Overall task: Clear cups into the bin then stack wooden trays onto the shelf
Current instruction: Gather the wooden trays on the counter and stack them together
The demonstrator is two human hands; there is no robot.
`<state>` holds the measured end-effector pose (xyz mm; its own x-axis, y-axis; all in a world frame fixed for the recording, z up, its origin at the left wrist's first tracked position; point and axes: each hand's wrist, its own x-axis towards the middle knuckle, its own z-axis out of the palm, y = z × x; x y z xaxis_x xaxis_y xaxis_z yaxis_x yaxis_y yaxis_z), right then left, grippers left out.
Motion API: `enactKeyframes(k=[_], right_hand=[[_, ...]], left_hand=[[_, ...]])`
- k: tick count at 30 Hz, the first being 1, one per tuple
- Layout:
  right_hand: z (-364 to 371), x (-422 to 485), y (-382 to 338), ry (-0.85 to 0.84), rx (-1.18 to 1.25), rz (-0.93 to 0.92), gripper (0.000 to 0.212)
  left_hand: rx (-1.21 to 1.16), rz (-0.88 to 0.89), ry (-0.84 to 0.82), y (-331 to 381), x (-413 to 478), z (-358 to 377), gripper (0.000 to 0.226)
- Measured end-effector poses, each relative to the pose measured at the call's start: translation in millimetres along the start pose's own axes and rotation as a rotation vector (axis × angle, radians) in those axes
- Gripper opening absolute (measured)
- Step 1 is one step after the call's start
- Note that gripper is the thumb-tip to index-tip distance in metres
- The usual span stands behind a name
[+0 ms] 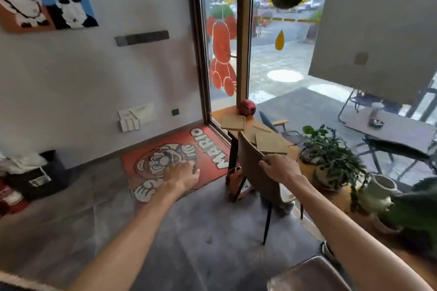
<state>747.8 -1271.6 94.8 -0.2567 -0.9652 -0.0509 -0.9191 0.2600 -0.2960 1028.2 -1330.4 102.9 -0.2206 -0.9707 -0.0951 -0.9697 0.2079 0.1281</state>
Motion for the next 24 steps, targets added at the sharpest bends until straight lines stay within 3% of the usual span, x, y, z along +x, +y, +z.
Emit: enactKeyframes(k=[4,13,24], right_hand=[[24,42,-30,0.058,0.116,0.105,0.031],[71,128,-41,0.101,0.206,0.313,0.031],[102,379,-50,0.203,0.406,0.469,0.032]], left_hand=[[-0.031,0.079,0.06,-37,72,12,0.035],[-0.114,0.295,-0.027,-73,221,43,0.035],[-0.159,0.342,-0.102,-77,486,16,0.037]])
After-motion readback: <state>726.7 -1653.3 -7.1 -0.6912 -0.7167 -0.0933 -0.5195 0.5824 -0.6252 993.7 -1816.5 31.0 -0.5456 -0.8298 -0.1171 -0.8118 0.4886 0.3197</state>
